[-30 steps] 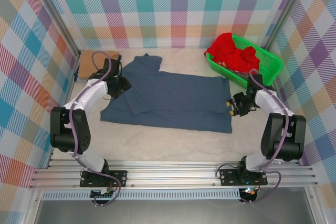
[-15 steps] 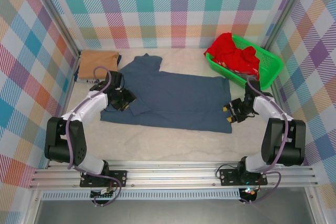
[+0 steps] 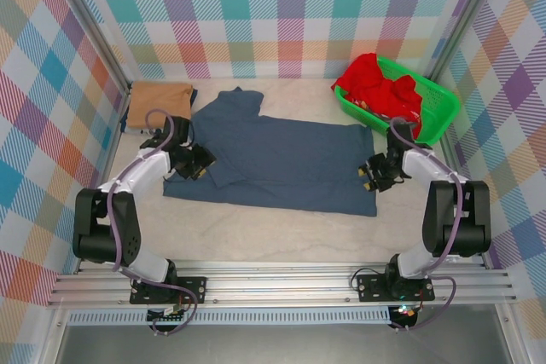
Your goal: Fold and stack the t-shirts
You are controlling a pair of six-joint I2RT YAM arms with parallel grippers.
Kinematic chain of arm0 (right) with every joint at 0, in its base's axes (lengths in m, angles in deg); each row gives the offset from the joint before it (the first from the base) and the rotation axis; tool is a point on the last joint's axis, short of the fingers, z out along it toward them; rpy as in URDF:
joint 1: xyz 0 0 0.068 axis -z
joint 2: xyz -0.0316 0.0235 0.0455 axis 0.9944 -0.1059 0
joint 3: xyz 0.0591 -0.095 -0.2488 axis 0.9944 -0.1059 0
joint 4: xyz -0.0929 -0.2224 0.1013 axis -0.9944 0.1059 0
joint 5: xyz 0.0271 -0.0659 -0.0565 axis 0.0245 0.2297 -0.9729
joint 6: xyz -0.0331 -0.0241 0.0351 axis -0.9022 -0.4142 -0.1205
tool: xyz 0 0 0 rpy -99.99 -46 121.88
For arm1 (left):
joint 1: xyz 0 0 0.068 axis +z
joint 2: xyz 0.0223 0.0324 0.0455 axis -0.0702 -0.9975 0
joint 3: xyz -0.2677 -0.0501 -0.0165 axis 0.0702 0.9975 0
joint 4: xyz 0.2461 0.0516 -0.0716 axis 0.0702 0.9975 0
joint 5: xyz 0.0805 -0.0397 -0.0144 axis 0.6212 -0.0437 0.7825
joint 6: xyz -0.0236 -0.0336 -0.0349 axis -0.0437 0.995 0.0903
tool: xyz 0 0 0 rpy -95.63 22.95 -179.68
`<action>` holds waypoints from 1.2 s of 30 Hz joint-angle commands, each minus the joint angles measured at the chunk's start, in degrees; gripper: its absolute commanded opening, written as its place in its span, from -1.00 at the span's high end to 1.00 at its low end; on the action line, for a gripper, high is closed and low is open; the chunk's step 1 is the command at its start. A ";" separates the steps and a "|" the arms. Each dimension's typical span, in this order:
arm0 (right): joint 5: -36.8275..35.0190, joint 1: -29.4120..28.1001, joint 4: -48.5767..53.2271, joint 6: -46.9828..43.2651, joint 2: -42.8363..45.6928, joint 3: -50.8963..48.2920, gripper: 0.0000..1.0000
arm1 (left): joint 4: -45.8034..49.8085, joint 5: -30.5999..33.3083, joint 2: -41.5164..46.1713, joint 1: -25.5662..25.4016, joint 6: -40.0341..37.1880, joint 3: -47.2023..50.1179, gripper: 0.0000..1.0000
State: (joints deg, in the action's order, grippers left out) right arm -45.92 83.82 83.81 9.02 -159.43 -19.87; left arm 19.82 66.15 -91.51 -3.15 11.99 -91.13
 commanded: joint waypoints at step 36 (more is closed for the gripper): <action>5.12 -0.73 1.53 -2.98 14.68 -5.85 0.30 | 1.58 0.28 -9.53 -6.30 -0.64 -5.02 1.00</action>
State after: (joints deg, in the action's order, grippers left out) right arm -41.55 83.45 84.20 7.09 -146.16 -25.05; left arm 20.28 66.59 -101.52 -8.33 11.97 -94.43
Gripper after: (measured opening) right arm 0.355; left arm 0.049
